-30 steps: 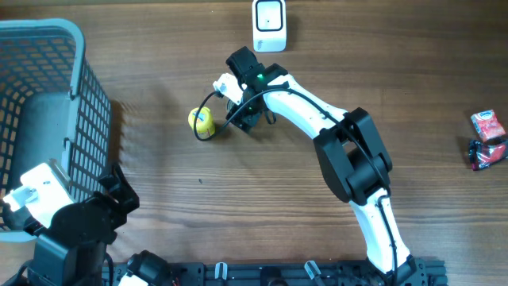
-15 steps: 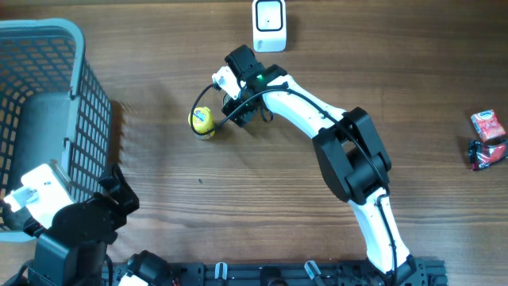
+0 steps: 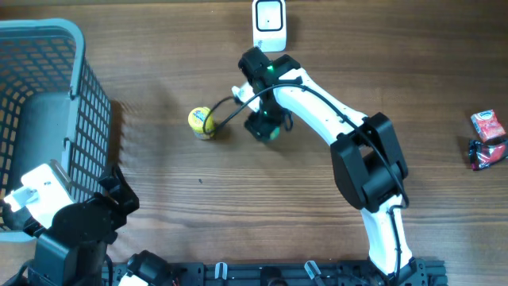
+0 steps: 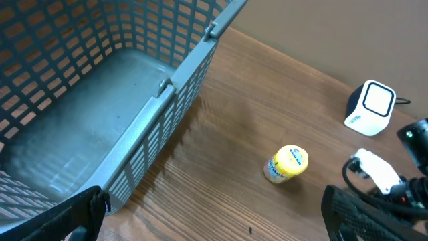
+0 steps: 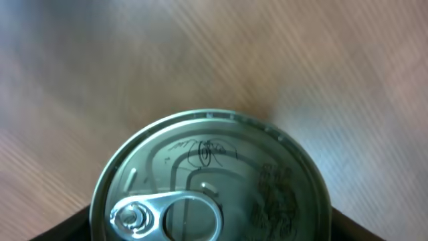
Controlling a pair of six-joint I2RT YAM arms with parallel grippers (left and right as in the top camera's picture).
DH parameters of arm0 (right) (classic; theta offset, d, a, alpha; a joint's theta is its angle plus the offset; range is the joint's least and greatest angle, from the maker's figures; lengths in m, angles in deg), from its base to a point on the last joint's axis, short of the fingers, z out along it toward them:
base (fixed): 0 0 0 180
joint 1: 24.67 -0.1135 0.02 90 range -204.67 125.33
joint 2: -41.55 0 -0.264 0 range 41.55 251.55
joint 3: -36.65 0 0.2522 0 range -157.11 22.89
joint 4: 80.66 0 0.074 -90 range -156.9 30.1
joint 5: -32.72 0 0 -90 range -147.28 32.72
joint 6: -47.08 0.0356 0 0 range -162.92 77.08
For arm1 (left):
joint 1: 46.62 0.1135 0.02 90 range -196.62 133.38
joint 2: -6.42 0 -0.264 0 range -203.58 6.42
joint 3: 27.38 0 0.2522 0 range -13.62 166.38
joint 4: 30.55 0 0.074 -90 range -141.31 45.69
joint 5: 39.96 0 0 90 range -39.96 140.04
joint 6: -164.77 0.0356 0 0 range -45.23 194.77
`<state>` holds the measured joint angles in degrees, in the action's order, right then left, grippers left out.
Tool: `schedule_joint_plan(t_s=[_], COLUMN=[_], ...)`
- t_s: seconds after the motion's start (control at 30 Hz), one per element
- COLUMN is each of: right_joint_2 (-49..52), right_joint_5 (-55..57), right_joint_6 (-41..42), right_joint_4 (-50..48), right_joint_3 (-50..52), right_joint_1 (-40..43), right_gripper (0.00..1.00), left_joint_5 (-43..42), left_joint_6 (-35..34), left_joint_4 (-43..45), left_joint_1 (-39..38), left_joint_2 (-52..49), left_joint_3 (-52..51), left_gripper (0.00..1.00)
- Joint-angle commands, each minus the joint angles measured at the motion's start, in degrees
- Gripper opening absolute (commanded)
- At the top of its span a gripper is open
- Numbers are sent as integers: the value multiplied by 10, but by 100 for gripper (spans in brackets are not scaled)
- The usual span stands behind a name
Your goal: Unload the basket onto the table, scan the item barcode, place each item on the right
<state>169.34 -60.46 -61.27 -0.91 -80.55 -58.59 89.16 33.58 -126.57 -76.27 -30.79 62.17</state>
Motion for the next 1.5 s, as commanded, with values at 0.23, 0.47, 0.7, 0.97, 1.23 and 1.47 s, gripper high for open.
schedule_joint_plan(t_s=[0.23, 0.47, 0.7, 0.97, 1.23, 1.47], right_joint_2=[-18, -18, -17, -21, -66, -61], right_joint_5=[-24, 6, 1, -32, -116, -146], right_joint_6=[-49, -48, -46, 102, 534, 1198], right_joint_4=[103, 89, 62, 70, 111, 78], right_joint_3=[-1, 0, 0, -7, -70, -36], right_joint_1=[2, 11, 37, 35, 35, 24], right_gripper=[73, 78, 96, 100, 100, 100], left_joint_5=[-12, -22, -22, -22, -20, -20], left_joint_6=[0, 0, 0, 0, 0, 1], left_joint_4=[4, 3, 3, 3, 3, 3], left_joint_1=[-2, -2, -2, -2, -2, -2], left_joint_2=[0, 0, 0, 0, 0, 0], left_joint_3=[-2, -2, -2, -2, -2, -2], left_gripper=[100, 100, 100, 100, 100, 100])
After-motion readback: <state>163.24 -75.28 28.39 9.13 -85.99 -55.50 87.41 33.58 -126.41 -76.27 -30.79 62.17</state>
